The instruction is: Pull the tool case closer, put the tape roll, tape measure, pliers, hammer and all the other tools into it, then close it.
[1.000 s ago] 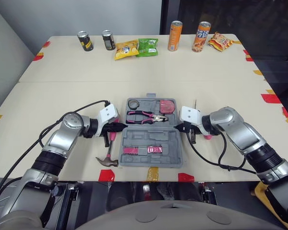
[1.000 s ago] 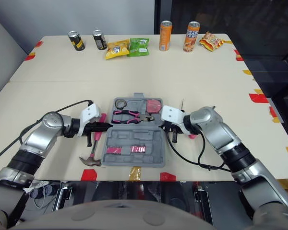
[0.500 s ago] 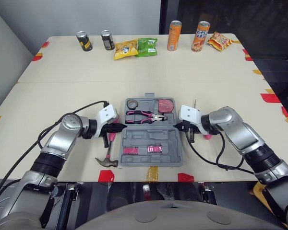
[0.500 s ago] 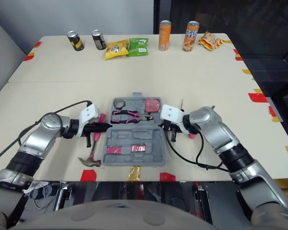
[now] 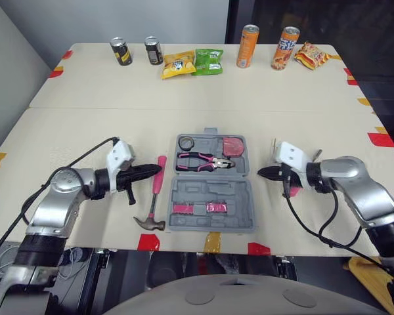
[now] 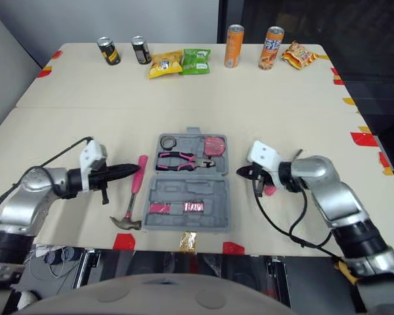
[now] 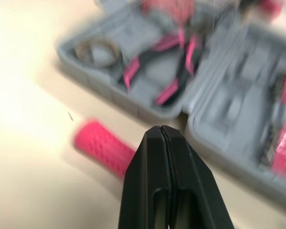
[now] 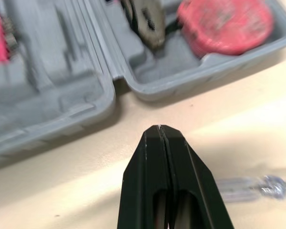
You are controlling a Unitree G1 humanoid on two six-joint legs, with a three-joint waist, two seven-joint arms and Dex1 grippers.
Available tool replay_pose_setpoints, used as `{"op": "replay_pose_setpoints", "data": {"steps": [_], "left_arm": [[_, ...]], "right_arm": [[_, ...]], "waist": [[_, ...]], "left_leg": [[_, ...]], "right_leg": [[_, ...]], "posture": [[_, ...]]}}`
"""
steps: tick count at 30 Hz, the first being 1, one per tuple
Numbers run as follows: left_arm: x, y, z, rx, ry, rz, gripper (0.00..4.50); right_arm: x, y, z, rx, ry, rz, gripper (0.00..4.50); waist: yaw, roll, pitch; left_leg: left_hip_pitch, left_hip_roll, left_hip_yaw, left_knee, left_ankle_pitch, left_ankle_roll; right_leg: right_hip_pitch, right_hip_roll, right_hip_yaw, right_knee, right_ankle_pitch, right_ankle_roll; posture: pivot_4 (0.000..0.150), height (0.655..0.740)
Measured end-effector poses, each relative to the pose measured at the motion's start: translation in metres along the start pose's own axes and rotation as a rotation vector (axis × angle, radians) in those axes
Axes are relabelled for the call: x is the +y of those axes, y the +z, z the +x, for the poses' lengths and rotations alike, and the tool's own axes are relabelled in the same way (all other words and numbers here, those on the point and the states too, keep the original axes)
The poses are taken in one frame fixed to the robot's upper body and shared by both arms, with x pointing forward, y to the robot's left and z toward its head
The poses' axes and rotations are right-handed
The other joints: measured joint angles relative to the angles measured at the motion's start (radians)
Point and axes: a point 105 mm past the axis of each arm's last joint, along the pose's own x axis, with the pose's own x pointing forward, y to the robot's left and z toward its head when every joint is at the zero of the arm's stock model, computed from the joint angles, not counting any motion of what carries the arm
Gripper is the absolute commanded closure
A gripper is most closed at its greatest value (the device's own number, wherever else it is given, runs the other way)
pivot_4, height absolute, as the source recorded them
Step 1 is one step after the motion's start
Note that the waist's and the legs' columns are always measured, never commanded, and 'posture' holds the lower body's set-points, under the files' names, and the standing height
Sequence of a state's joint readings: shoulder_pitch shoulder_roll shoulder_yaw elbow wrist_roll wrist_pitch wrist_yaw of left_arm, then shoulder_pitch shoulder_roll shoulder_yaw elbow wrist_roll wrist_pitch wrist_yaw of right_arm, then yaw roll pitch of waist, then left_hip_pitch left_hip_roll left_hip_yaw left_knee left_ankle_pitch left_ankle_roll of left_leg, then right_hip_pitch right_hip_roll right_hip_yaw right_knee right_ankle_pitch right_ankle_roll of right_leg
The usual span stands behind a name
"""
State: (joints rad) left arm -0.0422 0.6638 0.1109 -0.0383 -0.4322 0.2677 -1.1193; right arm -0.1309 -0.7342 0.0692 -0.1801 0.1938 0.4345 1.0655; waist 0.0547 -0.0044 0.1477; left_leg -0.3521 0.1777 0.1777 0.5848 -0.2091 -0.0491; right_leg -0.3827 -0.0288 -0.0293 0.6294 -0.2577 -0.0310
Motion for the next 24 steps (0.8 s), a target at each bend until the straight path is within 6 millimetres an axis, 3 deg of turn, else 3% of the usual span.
{"op": "replay_pose_setpoints", "data": {"steps": [3, 7, 11, 15, 20, 24], "left_arm": [[-0.009, 0.009, -0.019, -0.128, 0.038, -0.078, 4.50], [-0.016, 0.005, -0.041, -0.167, 0.089, -0.139, 2.96], [-0.023, -0.014, -0.073, -0.151, 0.184, -0.218, 1.55], [-0.028, -0.026, -0.097, -0.157, 0.245, -0.248, 0.12], [-0.034, -0.053, -0.123, -0.127, 0.321, -0.314, 0.02], [-0.033, -0.064, -0.131, -0.110, 0.348, -0.323, 0.02]], "right_arm": [[0.004, 0.011, -0.020, -0.194, -0.061, 0.073, 4.44], [0.019, 0.006, -0.045, -0.301, -0.082, 0.124, 2.96], [0.041, -0.024, -0.079, -0.292, -0.137, 0.214, 1.60], [0.047, -0.038, -0.107, -0.266, -0.237, 0.223, 0.19], [0.054, -0.066, -0.127, -0.231, -0.332, 0.290, 0.03], [0.054, -0.076, -0.132, -0.230, -0.367, 0.304, 0.03]], "waist": [[-0.003, 0.000, 0.000], [0.003, 0.000, 0.001], [0.011, -0.001, 0.001], [0.012, -0.002, 0.002], [0.012, -0.002, 0.002], [0.014, -0.002, 0.002]], "left_leg": [[0.000, 0.000, 0.001, -0.003, 0.000, 0.000], [0.001, 0.000, 0.000, -0.004, 0.000, 0.000], [0.001, 0.000, 0.000, -0.005, 0.000, 0.000], [0.002, 0.000, 0.000, -0.006, -0.002, -0.002], [0.002, 0.000, 0.000, -0.010, -0.002, -0.002], [0.002, -0.001, 0.000, -0.010, -0.001, -0.001]], "right_leg": [[0.000, 0.000, 0.000, -0.001, -0.001, -0.001], [0.000, 0.000, -0.001, -0.002, -0.001, 0.000], [0.001, 0.000, -0.001, -0.006, -0.002, 0.001], [0.002, 0.000, 0.000, -0.008, -0.002, 0.003], [0.002, 0.001, 0.000, -0.012, -0.002, 0.004], [0.003, 0.000, 0.000, -0.013, -0.002, 0.005]], "posture": [[0.150, 0.7400], [0.150, 0.7400], [0.150, 0.7400], [0.150, 0.7400], [0.150, 0.7400], [0.150, 0.7400]]}}
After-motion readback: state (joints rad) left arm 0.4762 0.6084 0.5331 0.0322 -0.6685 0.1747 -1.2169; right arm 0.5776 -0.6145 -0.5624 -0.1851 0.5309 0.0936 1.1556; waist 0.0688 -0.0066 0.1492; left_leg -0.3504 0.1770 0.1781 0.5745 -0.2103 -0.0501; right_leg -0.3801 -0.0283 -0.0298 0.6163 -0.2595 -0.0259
